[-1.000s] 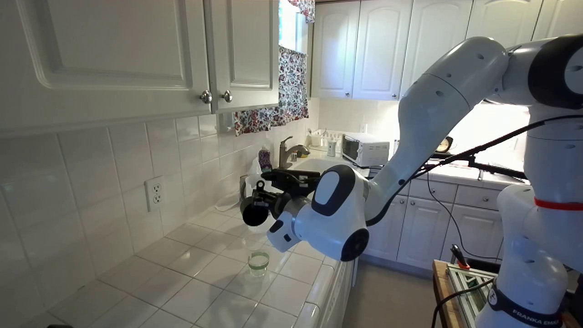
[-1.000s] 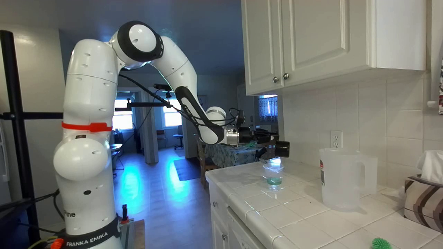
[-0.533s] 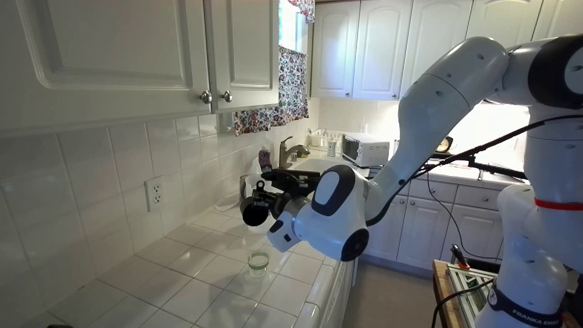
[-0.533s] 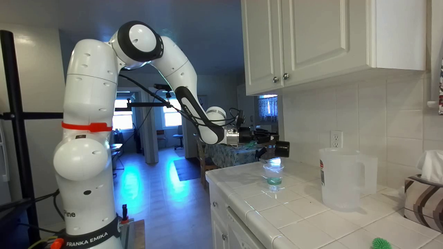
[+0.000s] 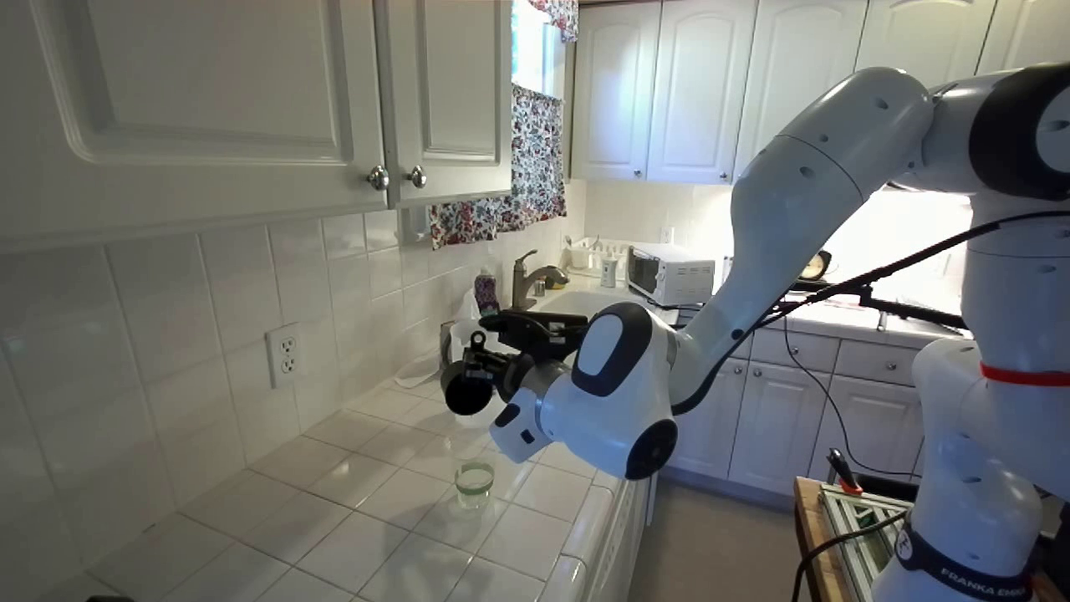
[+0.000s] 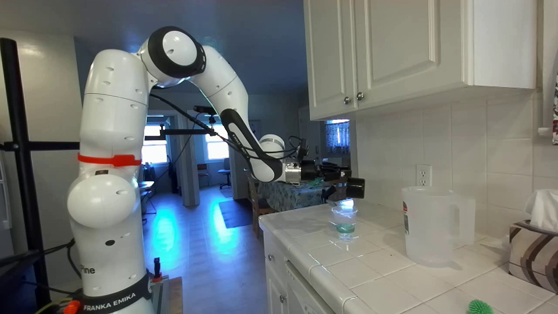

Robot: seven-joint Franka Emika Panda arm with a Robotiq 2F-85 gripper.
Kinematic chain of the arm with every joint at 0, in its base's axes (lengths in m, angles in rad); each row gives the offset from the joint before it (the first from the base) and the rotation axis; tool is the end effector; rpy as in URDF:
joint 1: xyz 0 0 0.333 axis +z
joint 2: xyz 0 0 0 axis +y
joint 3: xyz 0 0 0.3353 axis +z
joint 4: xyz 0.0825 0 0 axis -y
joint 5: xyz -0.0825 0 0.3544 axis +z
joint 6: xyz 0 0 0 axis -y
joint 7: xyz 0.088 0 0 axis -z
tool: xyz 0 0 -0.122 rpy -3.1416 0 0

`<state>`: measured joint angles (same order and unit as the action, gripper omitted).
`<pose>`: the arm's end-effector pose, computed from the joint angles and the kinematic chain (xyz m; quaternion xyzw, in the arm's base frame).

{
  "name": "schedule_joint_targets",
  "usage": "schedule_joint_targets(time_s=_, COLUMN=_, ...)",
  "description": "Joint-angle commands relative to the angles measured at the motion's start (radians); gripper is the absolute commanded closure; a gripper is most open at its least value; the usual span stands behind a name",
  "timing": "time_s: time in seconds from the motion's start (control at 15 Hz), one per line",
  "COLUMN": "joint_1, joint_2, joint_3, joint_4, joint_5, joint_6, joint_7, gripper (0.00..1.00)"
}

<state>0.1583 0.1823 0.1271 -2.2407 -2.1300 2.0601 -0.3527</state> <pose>0.5465 0.1000 0.3564 0.2900 0.6684 -0.1044 0.6769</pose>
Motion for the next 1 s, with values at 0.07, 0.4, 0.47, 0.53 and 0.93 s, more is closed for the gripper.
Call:
schedule_joint_targets(time_s=0.07, joint_1=0.002, joint_2=-0.005, joint_3=0.004, joint_4=-0.012, joint_5=-0.022, joint_6=-0.019, joint_7=-0.017, gripper=0.94)
schedule_joint_targets(time_s=0.4, joint_1=-0.004, joint_2=-0.01, joint_3=0.001, joint_4=-0.003, joint_5=-0.008, joint_6=0.006, joint_7=-0.022, gripper=0.94)
schedule_joint_targets(time_s=0.47, joint_1=-0.005, joint_2=-0.01, joint_3=0.001, joint_4=-0.002, joint_5=-0.006, joint_6=0.007, joint_7=-0.021, gripper=0.94)
schedule_joint_targets(time_s=0.53, joint_1=-0.007, joint_2=-0.012, joint_3=0.001, joint_4=0.0, joint_5=-0.004, joint_6=0.012, joint_7=-0.02, gripper=0.94)
schedule_joint_targets(time_s=0.93, joint_1=-0.023, joint_2=-0.029, joint_3=-0.006, joint_4=0.006, joint_5=0.016, joint_6=0.067, joint_7=-0.017, gripper=0.94)
